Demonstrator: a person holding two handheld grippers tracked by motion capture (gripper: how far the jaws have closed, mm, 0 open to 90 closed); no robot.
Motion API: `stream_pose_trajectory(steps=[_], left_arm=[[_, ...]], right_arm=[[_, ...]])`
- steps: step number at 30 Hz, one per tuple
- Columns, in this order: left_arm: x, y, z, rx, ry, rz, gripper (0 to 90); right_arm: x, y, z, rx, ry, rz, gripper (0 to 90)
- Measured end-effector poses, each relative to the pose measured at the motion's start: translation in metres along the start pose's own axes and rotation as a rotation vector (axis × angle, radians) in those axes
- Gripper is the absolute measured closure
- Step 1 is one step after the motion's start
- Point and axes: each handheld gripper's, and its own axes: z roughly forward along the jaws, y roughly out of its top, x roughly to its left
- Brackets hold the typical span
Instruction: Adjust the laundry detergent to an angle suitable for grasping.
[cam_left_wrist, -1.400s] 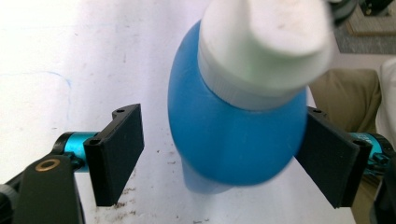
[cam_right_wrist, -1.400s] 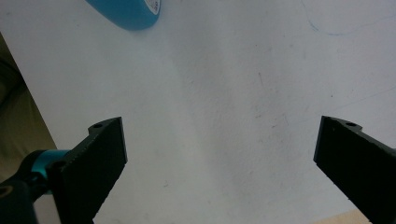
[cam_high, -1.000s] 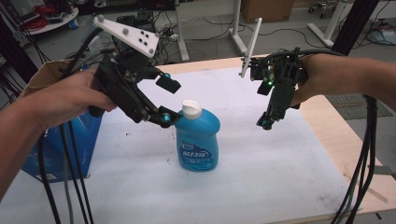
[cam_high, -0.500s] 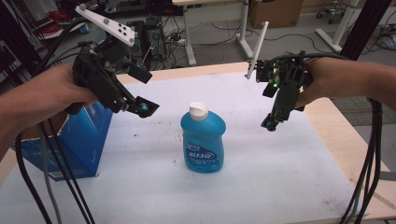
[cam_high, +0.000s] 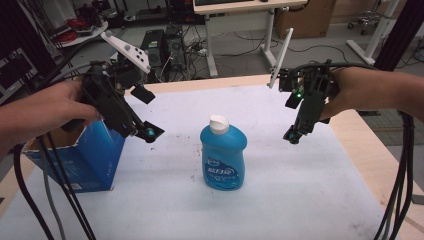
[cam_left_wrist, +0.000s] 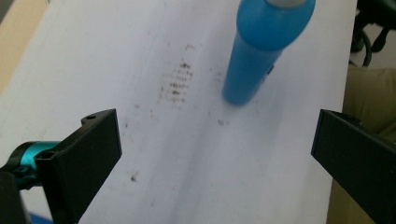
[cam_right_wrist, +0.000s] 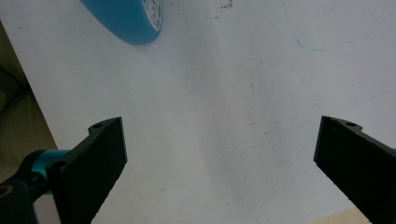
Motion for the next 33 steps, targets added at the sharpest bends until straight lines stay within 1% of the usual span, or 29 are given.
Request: stream_pose_trajectory(steps=[1,2,3,4,6,7,8,10,12,14,17,18,20,21,22,24,25,28,29,30,33], left_arm=[[-0.001,0.0,0.0,0.022,-0.009,-0.01,1.6],[-0.003,0.0,-0.001,0.084,-0.023,-0.021,1.6],[-0.003,0.0,-0.001,0.084,-0.023,-0.021,1.6],[-0.004,0.0,-0.002,0.107,-0.023,-0.036,1.6],[-0.004,0.0,-0.002,0.107,-0.023,-0.036,1.6],[-0.01,-0.003,-0.004,0.169,-0.041,-0.017,1.6],[-0.012,-0.003,-0.005,0.179,-0.041,-0.011,1.6],[-0.013,-0.003,-0.006,0.183,-0.04,-0.008,1.6],[-0.016,-0.003,-0.007,0.195,-0.032,0.0,1.6],[-0.019,-0.003,-0.007,0.209,-0.056,0.02,1.6],[-0.02,-0.004,-0.005,0.211,-0.056,0.019,1.6],[-0.021,-0.005,-0.003,0.211,-0.051,0.021,1.6],[-0.022,-0.005,-0.002,0.216,-0.055,0.028,1.6],[-0.024,-0.006,-0.001,0.216,-0.067,0.04,1.6],[-0.027,-0.006,0.0,0.217,-0.077,0.062,1.6],[-0.027,-0.006,0.001,0.222,-0.079,0.066,1.6],[-0.029,-0.006,0.002,0.227,-0.083,0.069,1.6],[-0.03,-0.007,0.004,0.225,-0.076,0.074,1.6],[-0.03,-0.007,0.004,0.225,-0.076,0.074,1.6],[-0.03,-0.008,0.004,0.227,-0.074,0.071,1.6],[-0.03,-0.009,0.004,0.226,-0.076,0.072,1.6]], right_arm=[[-0.001,0.002,-0.003,-0.004,-0.003,-0.004,1.6],[-0.002,0.003,-0.004,-0.009,-0.002,-0.005,1.6],[-0.002,0.005,-0.004,-0.011,0.001,-0.004,1.6],[-0.002,0.005,-0.004,-0.011,0.001,-0.004,1.6],[-0.003,0.007,-0.005,-0.009,0.0,-0.006,1.6],[-0.006,0.013,-0.008,-0.02,-0.004,-0.016,1.6],[-0.008,0.016,-0.01,-0.028,-0.007,-0.02,1.6],[-0.009,0.018,-0.012,-0.029,-0.007,-0.02,1.6],[-0.011,0.024,-0.016,-0.035,-0.009,-0.034,1.6],[-0.014,0.03,-0.021,-0.048,-0.017,-0.044,1.6],[-0.016,0.036,-0.023,-0.05,-0.014,-0.048,1.6],[-0.017,0.038,-0.023,-0.048,-0.013,-0.054,1.6],[-0.017,0.042,-0.023,-0.04,-0.012,-0.064,1.6],[-0.017,0.044,-0.023,-0.038,-0.014,-0.069,1.6],[-0.017,0.045,-0.024,-0.037,-0.013,-0.068,1.6],[-0.017,0.047,-0.025,-0.045,-0.013,-0.068,1.6],[-0.017,0.049,-0.025,-0.041,-0.008,-0.076,1.6],[-0.015,0.05,-0.024,-0.041,-0.008,-0.077,1.6],[-0.015,0.05,-0.024,-0.043,-0.008,-0.085,1.6],[-0.015,0.05,-0.024,-0.04,-0.006,-0.08,1.6],[-0.015,0.051,-0.024,-0.041,-0.008,-0.084,1.6]])
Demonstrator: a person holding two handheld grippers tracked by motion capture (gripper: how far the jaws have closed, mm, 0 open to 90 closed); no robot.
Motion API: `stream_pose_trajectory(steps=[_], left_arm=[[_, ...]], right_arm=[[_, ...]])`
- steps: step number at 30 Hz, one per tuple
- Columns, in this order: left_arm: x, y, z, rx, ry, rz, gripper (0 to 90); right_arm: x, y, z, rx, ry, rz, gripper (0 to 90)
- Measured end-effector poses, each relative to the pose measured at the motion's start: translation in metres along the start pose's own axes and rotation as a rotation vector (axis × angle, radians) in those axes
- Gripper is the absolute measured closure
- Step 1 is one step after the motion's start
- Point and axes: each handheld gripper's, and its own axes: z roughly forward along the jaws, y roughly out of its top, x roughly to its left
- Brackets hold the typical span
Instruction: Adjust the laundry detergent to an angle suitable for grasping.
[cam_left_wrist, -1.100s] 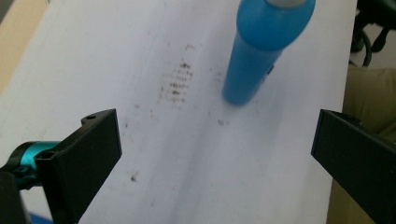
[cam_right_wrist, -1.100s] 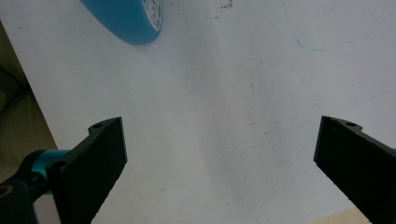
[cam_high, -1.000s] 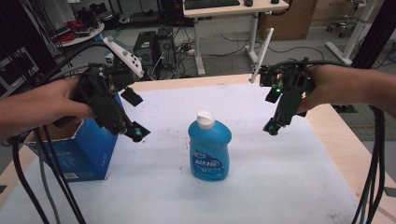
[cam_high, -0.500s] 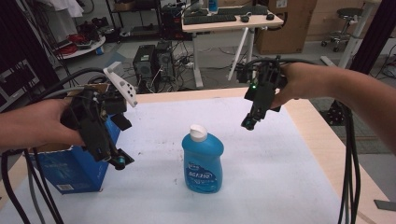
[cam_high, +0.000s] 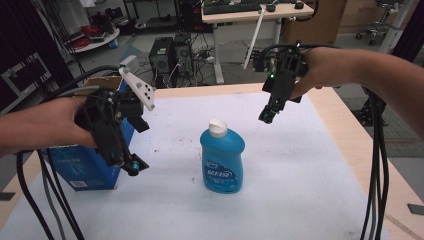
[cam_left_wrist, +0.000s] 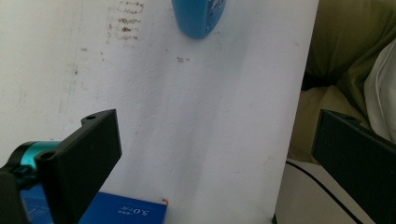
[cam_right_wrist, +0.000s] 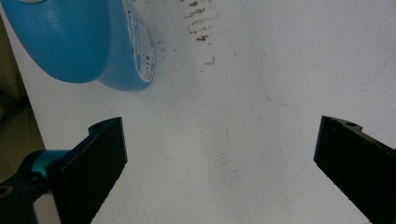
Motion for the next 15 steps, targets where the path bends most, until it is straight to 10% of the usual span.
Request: stream_pose_trajectory(steps=[15], left_arm=[[-0.001,-0.0016,0.0026,-0.006,0.001,0.005,1.6]], right_arm=[[0.005,0.0001,-0.0017,0.009,-0.01,-0.006,1.6]])
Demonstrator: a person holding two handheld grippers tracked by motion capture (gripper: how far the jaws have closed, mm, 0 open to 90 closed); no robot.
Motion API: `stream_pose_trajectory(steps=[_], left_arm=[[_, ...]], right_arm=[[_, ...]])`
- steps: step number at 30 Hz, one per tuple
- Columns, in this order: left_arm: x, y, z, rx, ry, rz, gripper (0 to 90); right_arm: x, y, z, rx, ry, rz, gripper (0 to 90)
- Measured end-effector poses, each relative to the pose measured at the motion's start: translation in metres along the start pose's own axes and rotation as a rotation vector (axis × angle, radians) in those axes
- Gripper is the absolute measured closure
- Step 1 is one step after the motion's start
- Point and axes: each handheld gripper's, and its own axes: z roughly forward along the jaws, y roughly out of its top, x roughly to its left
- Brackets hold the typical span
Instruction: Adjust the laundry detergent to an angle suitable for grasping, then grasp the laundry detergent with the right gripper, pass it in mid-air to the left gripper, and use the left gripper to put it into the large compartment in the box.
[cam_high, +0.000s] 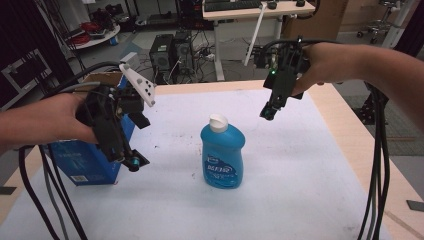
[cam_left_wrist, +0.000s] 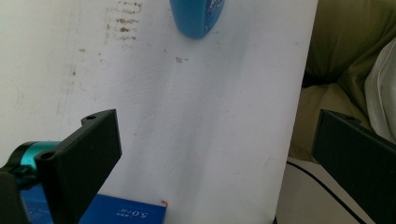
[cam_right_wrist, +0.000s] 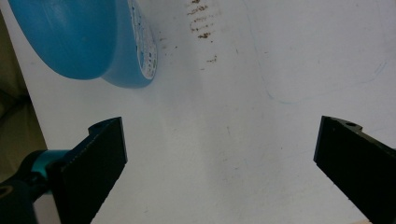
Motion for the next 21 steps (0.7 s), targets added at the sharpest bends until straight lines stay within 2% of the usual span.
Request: stream_pose_trajectory(steps=[4,7,11,14,17,18,21], left_arm=[[0.0,-0.001,0.001,-0.006,-0.005,0.007,1.6],[0.001,-0.001,0.001,-0.016,-0.01,0.021,1.6],[0.002,-0.001,0.001,-0.013,-0.013,0.025,1.7],[0.004,-0.001,0.002,-0.011,-0.015,0.021,1.6],[0.005,0.0,0.003,-0.017,-0.017,0.02,1.6],[0.006,0.0,0.004,-0.018,-0.018,0.02,1.6],[0.006,0.002,0.005,-0.018,-0.021,0.026,1.7]], right_arm=[[0.002,-0.003,-0.003,-0.006,-0.004,0.003,1.6],[0.005,-0.006,-0.003,0.001,-0.019,0.026,1.6],[0.011,-0.01,-0.003,0.004,-0.016,0.057,1.6],[0.019,-0.018,-0.001,-0.02,0.003,0.085,1.6],[0.022,-0.022,0.001,-0.038,0.018,0.091,1.6],[0.023,-0.027,0.002,-0.056,0.02,0.116,1.6],[0.026,-0.029,0.003,-0.071,0.023,0.116,1.6]])
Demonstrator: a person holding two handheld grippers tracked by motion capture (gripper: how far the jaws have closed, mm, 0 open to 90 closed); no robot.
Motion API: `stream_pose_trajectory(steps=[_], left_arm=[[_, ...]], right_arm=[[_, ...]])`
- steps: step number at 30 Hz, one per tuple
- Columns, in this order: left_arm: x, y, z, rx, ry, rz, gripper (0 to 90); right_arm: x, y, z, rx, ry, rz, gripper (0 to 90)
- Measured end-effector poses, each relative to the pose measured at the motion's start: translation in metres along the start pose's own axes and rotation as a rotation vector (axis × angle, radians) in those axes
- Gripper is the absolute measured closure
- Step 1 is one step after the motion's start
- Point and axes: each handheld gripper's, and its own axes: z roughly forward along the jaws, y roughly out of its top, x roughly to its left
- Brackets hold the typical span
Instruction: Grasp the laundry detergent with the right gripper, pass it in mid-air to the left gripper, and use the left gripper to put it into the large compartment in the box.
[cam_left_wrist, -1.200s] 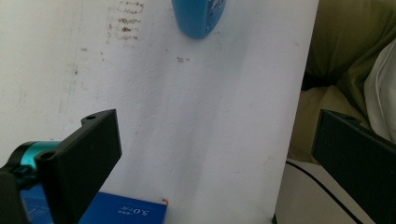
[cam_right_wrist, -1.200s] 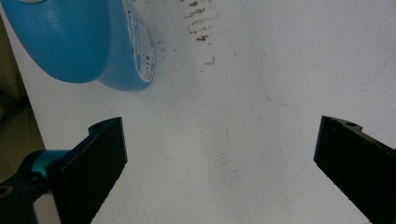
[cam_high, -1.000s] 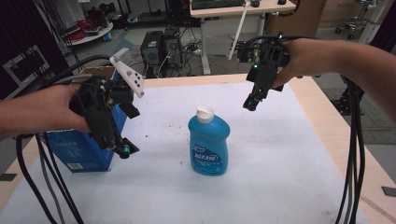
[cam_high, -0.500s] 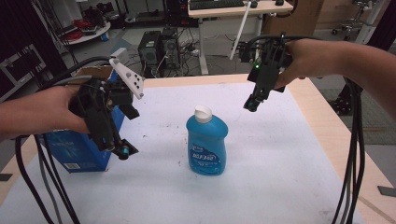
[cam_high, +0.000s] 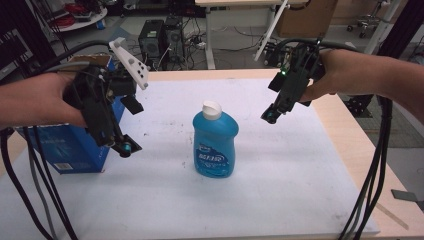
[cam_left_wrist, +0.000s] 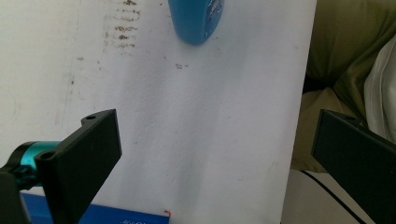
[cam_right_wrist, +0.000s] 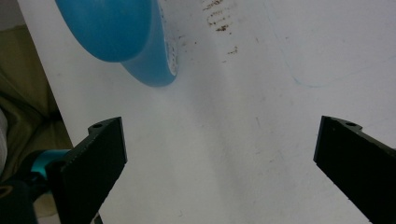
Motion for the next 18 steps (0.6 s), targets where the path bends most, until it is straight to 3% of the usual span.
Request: stream_pose_trajectory(steps=[8,13,18], left_arm=[[0.002,0.004,0.006,-0.007,-0.013,0.018,1.6],[0.003,0.003,0.009,-0.008,-0.016,0.016,1.6],[0.004,0.003,0.009,-0.018,-0.014,0.014,1.6]], right_arm=[[0.014,-0.012,0.01,-0.077,0.032,0.02,1.6],[0.019,-0.017,0.015,-0.119,0.023,0.035,1.6],[0.028,-0.023,0.024,-0.202,0.054,0.041,1.6]])
